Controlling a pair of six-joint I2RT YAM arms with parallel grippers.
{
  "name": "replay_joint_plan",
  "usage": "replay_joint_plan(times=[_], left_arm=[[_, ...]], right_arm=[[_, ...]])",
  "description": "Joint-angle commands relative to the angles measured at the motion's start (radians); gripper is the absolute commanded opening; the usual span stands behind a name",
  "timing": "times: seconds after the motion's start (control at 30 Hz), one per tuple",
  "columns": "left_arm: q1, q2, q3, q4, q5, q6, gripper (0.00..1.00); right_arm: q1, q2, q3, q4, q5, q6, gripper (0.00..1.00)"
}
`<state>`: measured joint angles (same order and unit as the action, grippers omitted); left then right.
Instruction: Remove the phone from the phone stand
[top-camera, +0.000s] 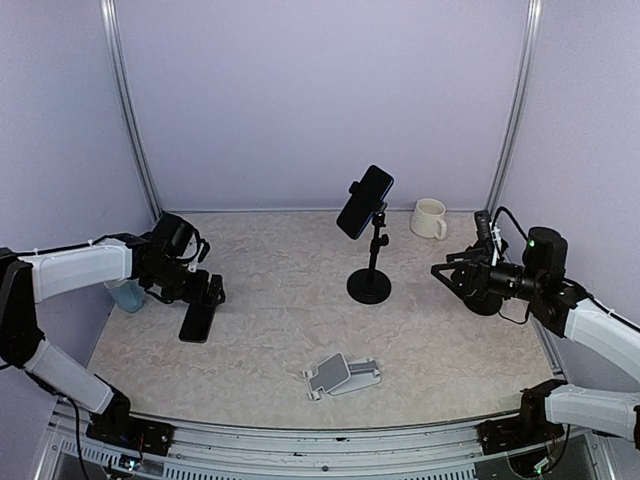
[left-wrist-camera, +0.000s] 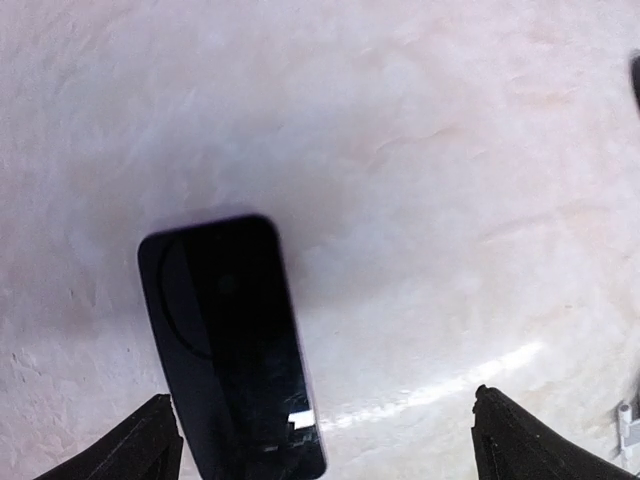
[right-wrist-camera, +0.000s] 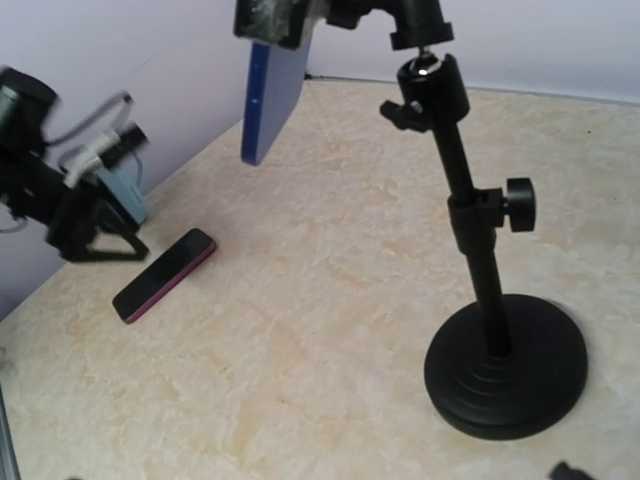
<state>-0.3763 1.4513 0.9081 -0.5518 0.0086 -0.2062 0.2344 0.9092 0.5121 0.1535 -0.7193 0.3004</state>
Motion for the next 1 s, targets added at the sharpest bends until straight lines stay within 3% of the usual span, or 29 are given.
replay_joint_plan(times=[0.0, 0.23, 0.5, 0.77, 0.97], left_arm=[[-0.081, -0.111, 0.044, 0.070, 0.055, 0.092, 0.99], [-0.341, -0.183, 0.039, 0.195, 0.001, 0.194, 0.99], [-0.602, -0.175, -0.080, 0.492, 0.017, 0.230, 0.99], [-0.733, 0.007, -0.095, 0.599, 0.047, 0.225, 0.99], [-0.767, 0.132, -0.077, 0.656, 0.097, 0.212, 0.99]], right_arm=[[-0.005, 0.007, 0.029, 0.006, -0.009, -0.001, 1.00], [-0.005, 0.008, 0.035, 0.004, -0.015, 0.000, 1.00], [-0.005, 0.018, 0.024, 0.015, -0.019, -0.001, 1.00], [-0.004, 0.014, 0.004, 0.028, -0.027, 0.010, 1.00], [-0.006, 0.017, 0.001, 0.025, -0.028, 0.009, 1.00]])
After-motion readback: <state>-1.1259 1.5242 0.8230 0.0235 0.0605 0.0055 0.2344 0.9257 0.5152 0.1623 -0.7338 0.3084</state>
